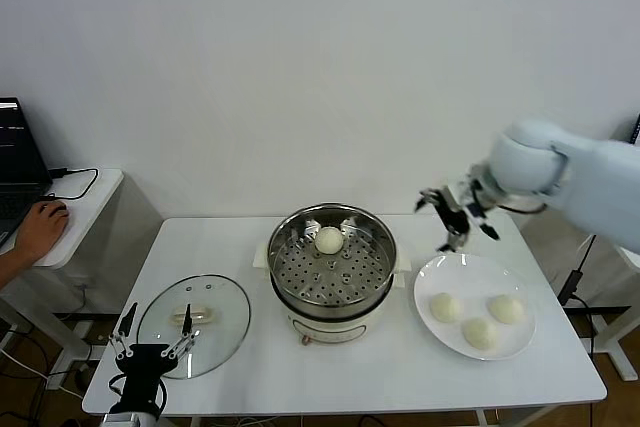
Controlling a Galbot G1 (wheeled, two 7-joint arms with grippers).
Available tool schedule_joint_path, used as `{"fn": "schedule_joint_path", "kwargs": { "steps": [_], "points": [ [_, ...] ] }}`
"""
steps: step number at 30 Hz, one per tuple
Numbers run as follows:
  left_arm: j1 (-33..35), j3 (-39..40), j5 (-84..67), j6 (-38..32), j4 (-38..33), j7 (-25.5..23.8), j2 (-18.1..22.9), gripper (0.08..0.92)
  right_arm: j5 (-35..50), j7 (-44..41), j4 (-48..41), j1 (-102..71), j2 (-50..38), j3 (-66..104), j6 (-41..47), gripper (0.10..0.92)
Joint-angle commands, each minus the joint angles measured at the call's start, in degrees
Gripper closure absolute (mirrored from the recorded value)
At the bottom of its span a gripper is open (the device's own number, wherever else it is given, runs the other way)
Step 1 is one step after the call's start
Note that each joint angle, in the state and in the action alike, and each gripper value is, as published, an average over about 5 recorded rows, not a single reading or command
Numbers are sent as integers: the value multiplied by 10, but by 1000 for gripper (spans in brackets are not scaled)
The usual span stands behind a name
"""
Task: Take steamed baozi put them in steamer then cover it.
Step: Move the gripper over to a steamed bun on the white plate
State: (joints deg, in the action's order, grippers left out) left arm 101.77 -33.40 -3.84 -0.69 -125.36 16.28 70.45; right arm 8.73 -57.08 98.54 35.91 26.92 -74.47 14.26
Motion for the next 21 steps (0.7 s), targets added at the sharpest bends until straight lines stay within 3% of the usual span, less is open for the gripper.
{"fn": "schedule_joint_path", "kwargs": {
  "steps": [1, 10, 21],
  "points": [
    [-1, -1, 1, 2, 1, -1, -1, 177, -58, -1, 33, -188, -110, 112, 30, 203],
    [0, -9, 1, 6, 0, -2, 1, 177, -135, 7, -37, -429, -59, 292, 14, 203],
    [-2, -15, 2, 9, 6, -3, 5, 177, -169, 6, -159, -472, 32, 341, -11, 203]
  ]
}}
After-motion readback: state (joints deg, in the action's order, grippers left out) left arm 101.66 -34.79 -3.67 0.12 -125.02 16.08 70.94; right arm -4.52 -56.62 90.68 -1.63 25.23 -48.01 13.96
